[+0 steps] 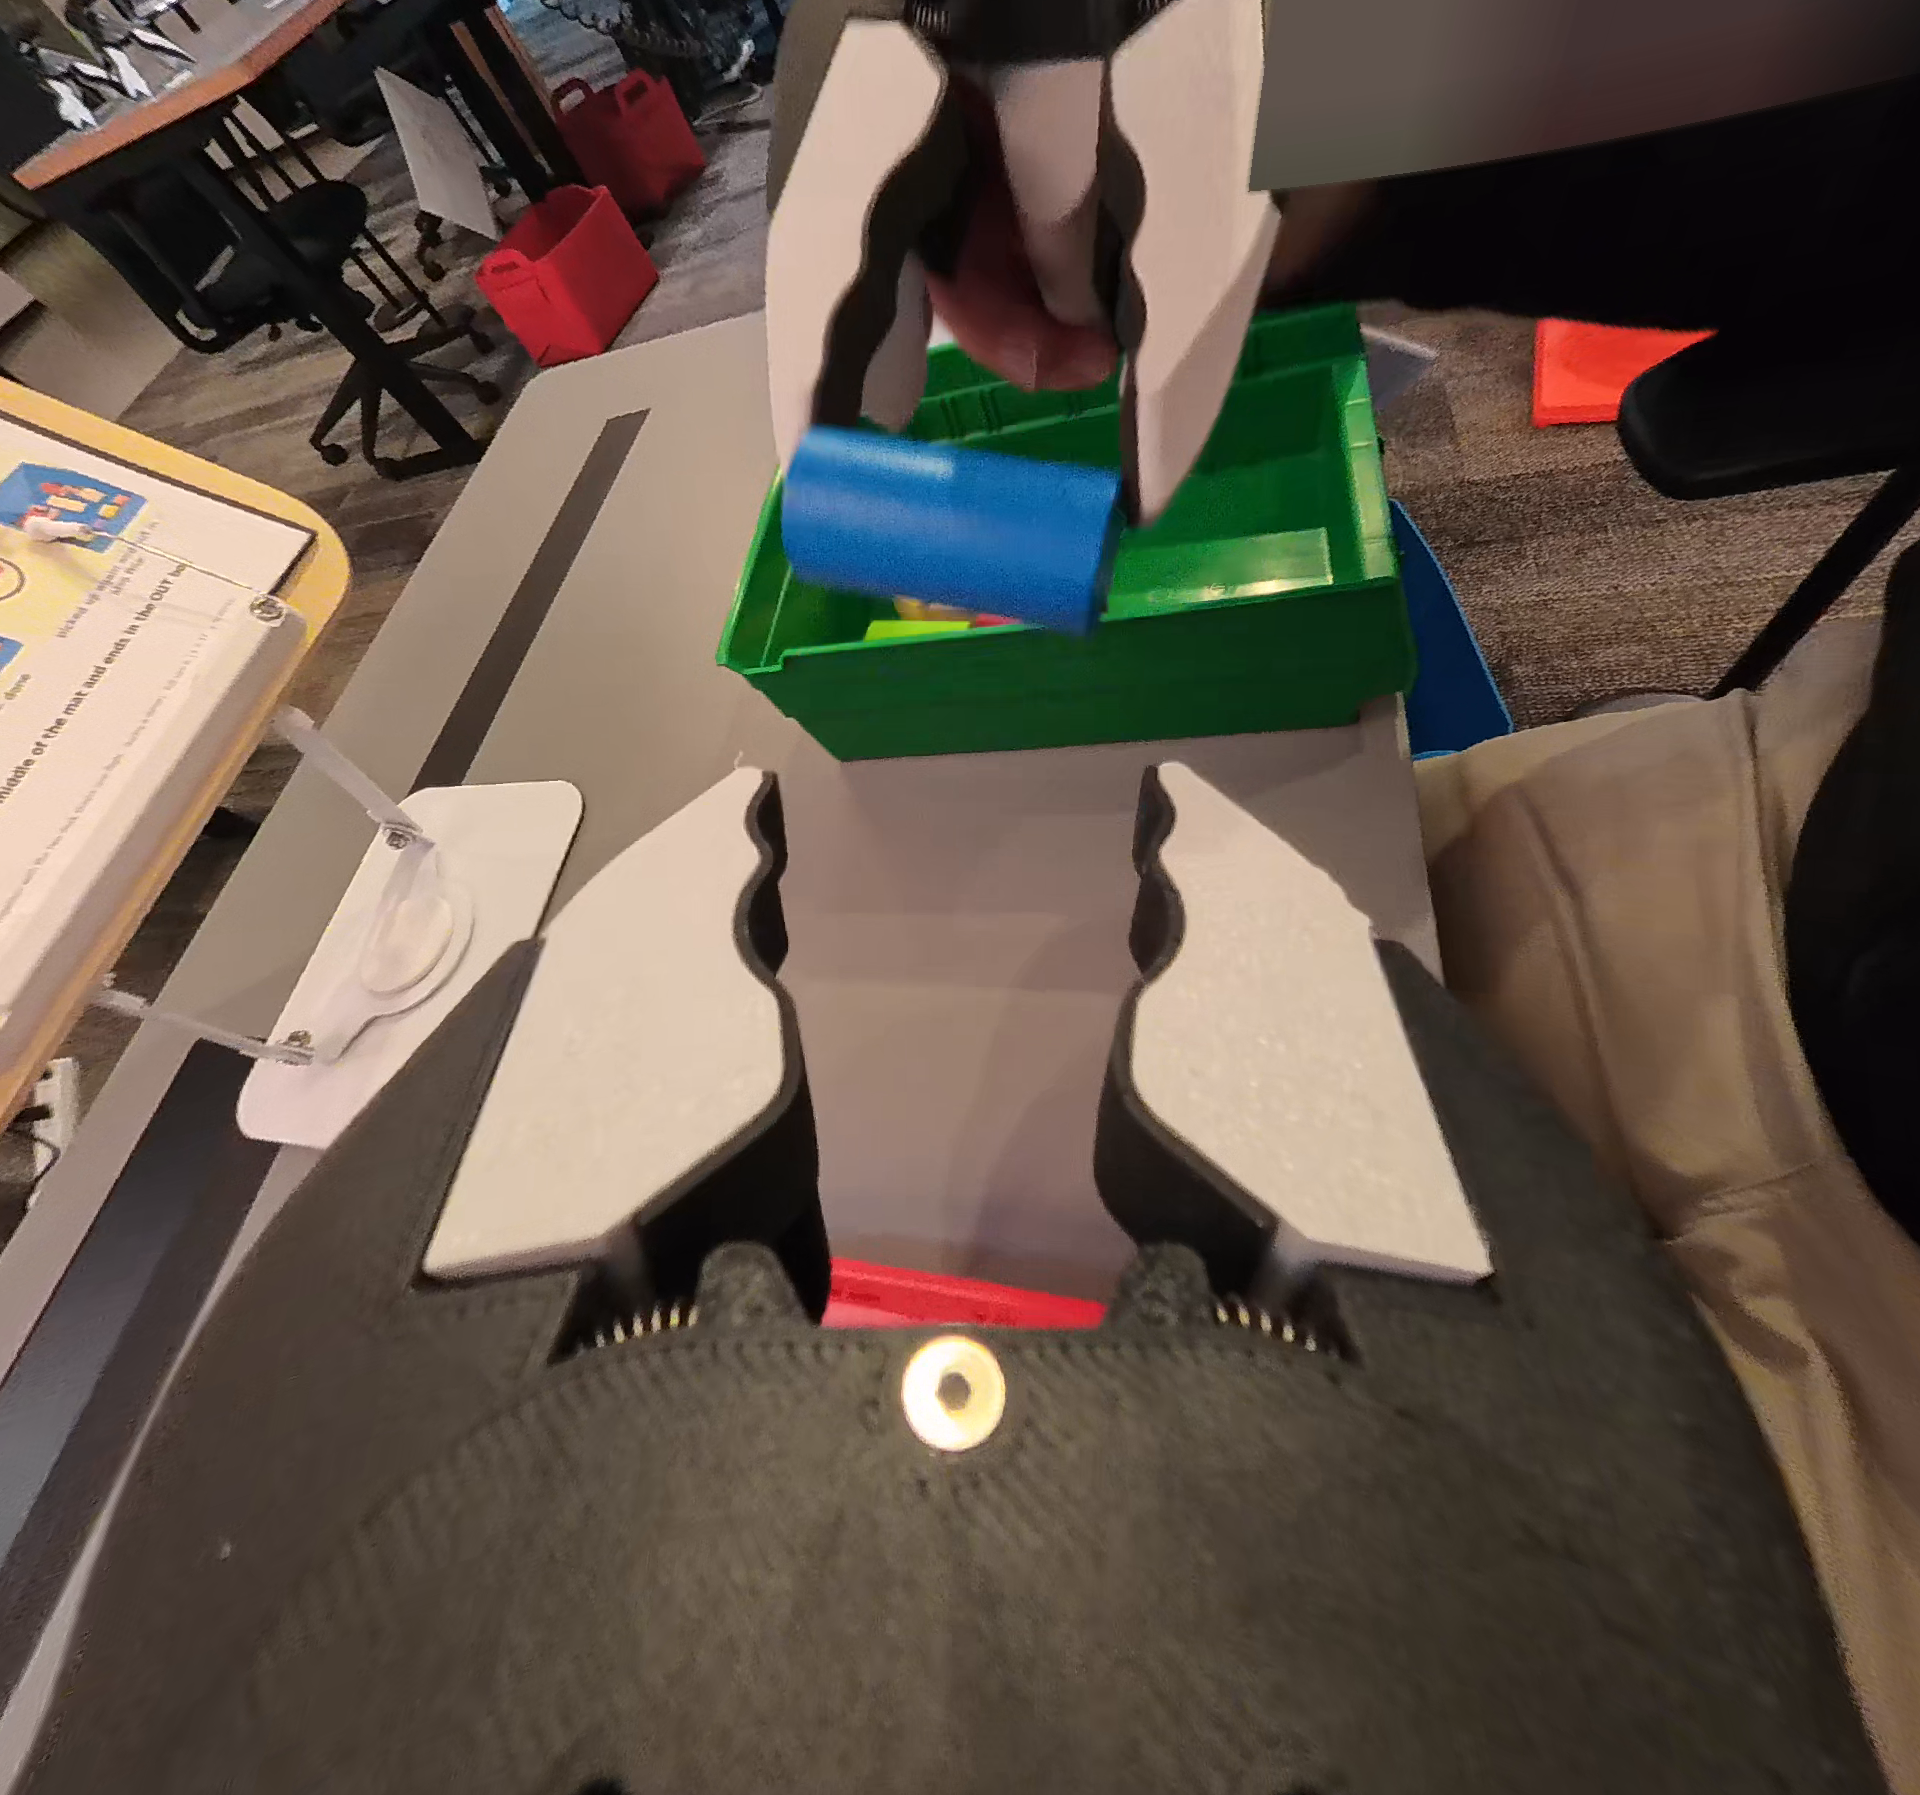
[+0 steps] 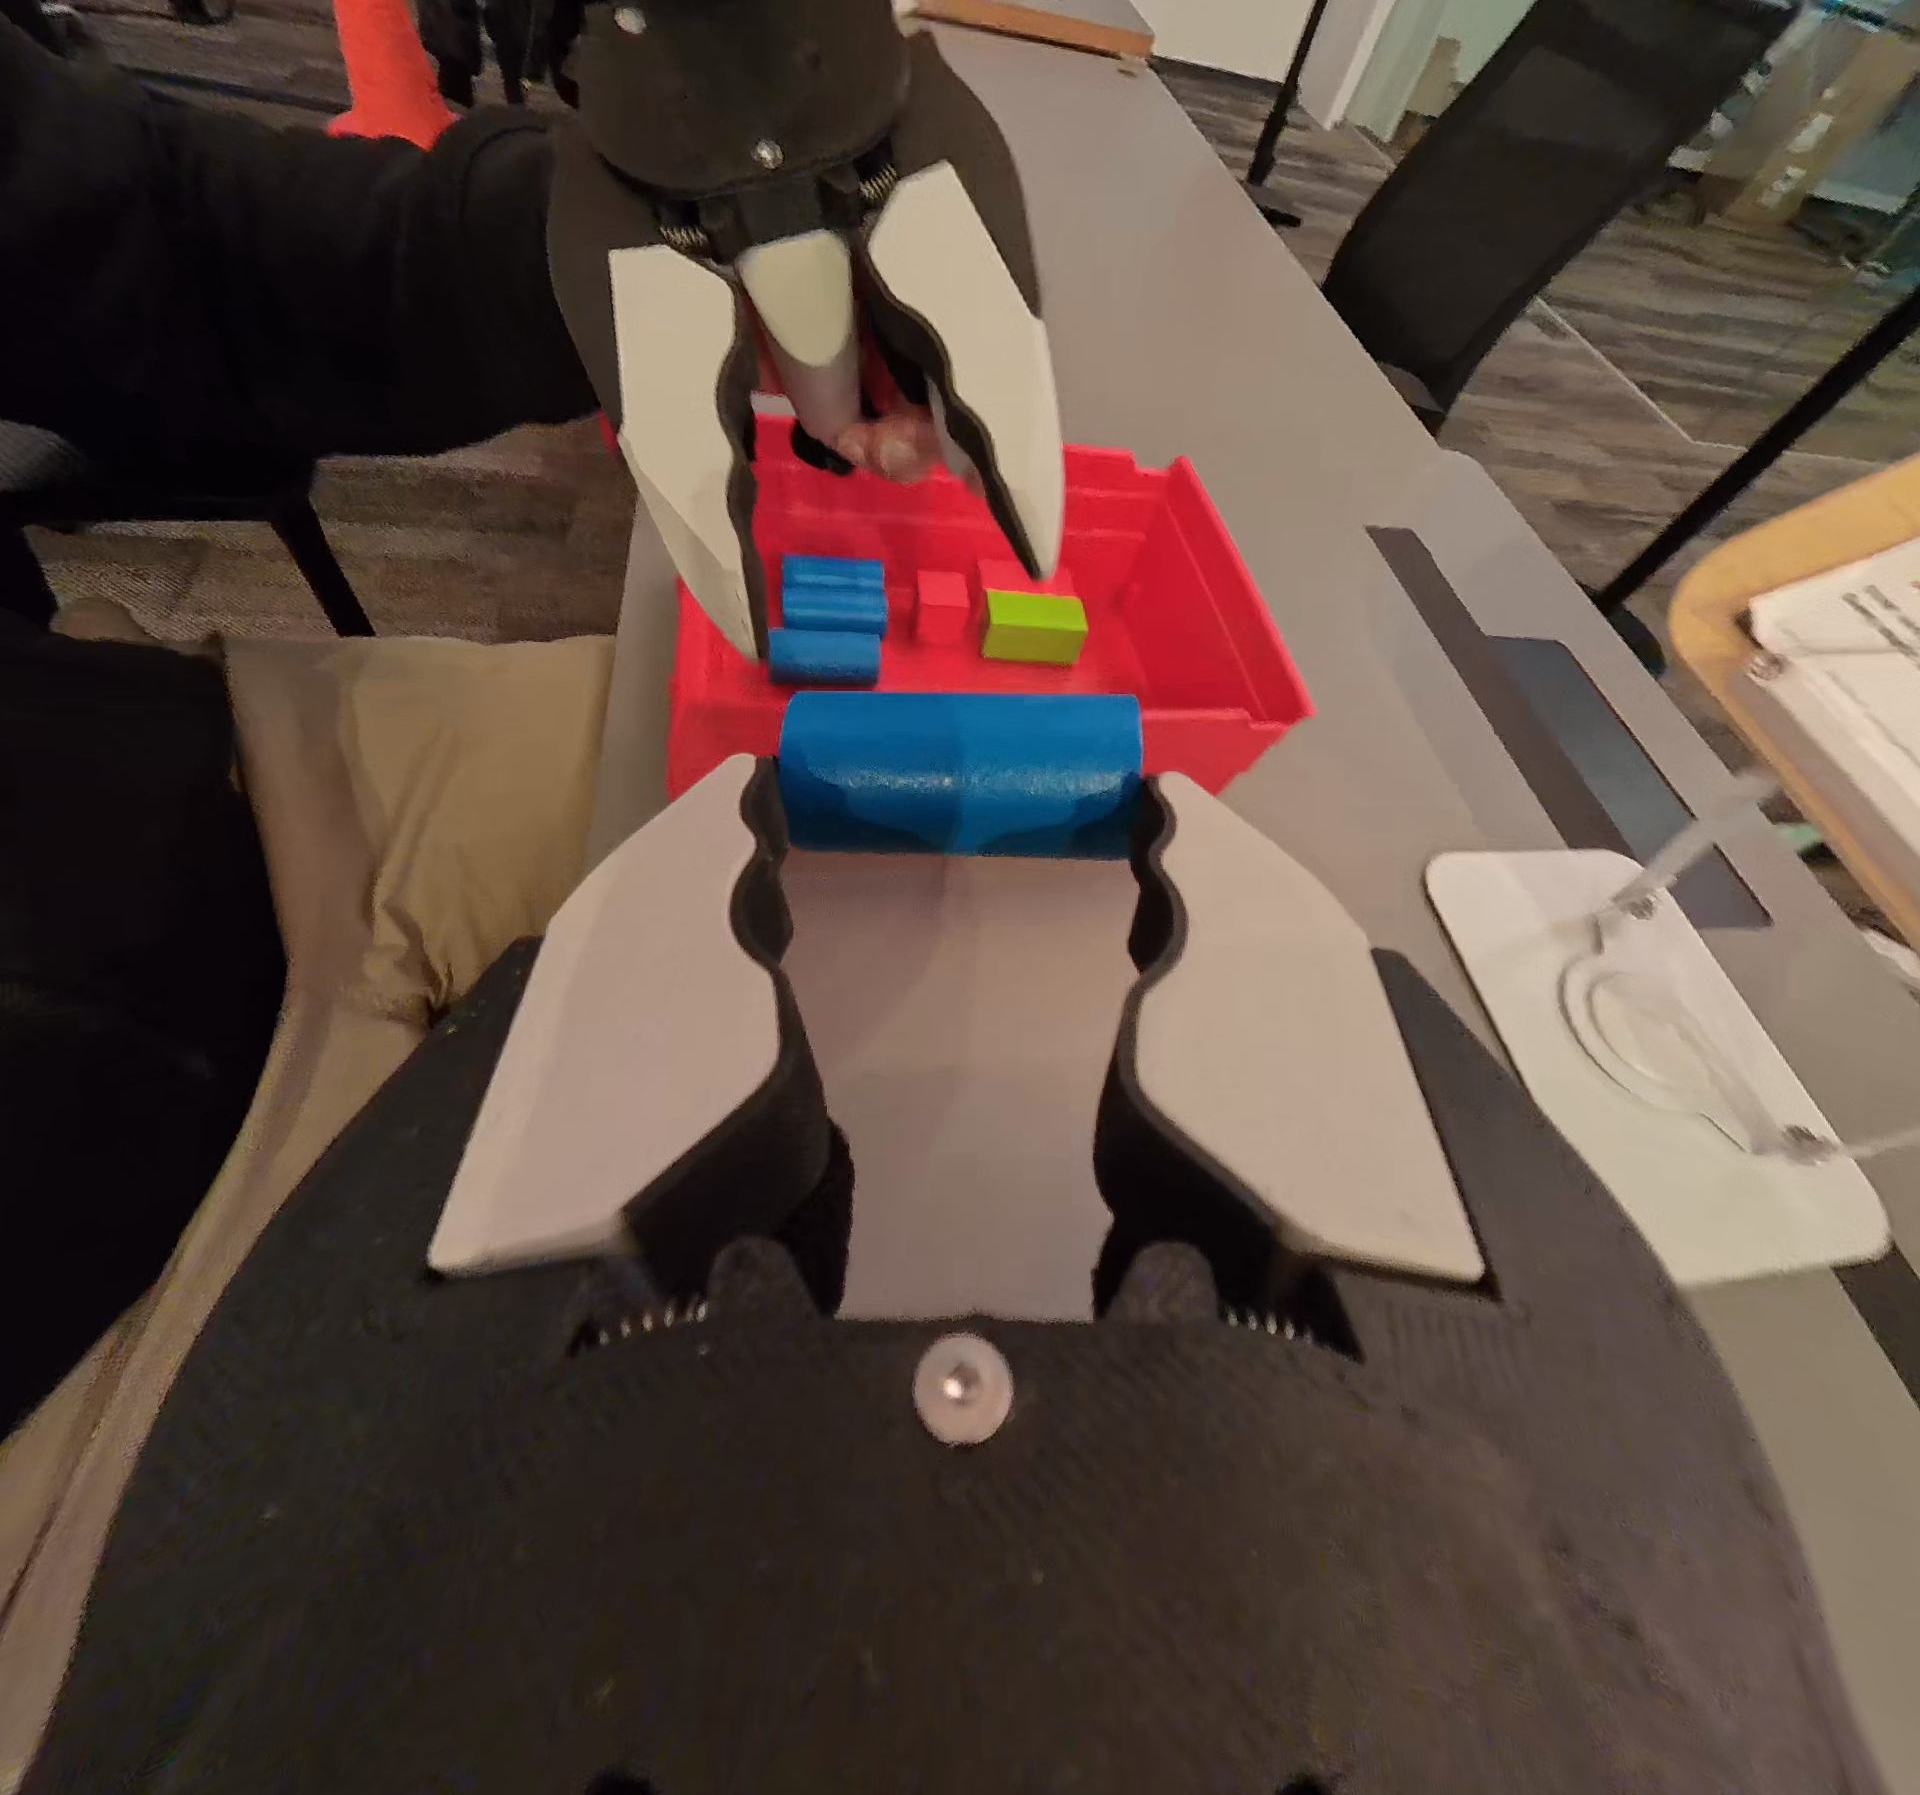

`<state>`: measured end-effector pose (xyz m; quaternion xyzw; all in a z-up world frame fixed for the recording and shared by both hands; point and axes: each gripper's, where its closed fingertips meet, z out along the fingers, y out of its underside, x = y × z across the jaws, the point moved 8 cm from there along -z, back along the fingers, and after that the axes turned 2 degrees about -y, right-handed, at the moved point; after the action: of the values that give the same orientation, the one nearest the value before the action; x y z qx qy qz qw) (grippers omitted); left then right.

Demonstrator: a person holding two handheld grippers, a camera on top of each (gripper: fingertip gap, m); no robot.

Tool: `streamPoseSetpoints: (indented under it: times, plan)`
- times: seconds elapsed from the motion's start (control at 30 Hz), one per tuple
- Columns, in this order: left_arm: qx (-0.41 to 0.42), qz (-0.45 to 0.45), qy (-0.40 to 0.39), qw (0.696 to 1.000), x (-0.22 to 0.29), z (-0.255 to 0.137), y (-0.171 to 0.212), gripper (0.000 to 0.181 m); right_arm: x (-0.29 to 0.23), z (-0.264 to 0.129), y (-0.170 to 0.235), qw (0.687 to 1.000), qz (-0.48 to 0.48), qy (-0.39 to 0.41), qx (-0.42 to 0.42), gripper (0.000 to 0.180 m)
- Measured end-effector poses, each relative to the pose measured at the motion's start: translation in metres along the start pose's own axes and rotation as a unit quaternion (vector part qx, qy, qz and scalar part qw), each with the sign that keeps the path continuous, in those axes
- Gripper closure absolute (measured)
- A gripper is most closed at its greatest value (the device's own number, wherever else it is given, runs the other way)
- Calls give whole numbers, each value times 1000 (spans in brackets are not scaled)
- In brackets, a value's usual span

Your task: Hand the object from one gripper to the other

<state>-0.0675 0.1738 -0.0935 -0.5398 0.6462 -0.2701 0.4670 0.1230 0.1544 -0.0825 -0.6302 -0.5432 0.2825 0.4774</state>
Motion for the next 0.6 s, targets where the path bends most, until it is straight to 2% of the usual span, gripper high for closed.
streamPoseSetpoints:
  times: [0.13,0.27,0.43,0.6]
  plan:
    - [-10,5,-16,1000,-5,-7,3,116,14,-37,20,998,18,21,-64,115]
    - [-20,6,-28,999,-10,-12,7,117,21,-66,56,983,37,42,-174,116]
    - [-41,9,-35,998,-14,-15,14,115,20,-81,103,939,53,47,-337,115]
    - [-85,7,-46,995,-22,-18,28,109,19,-73,151,876,88,23,-474,115]
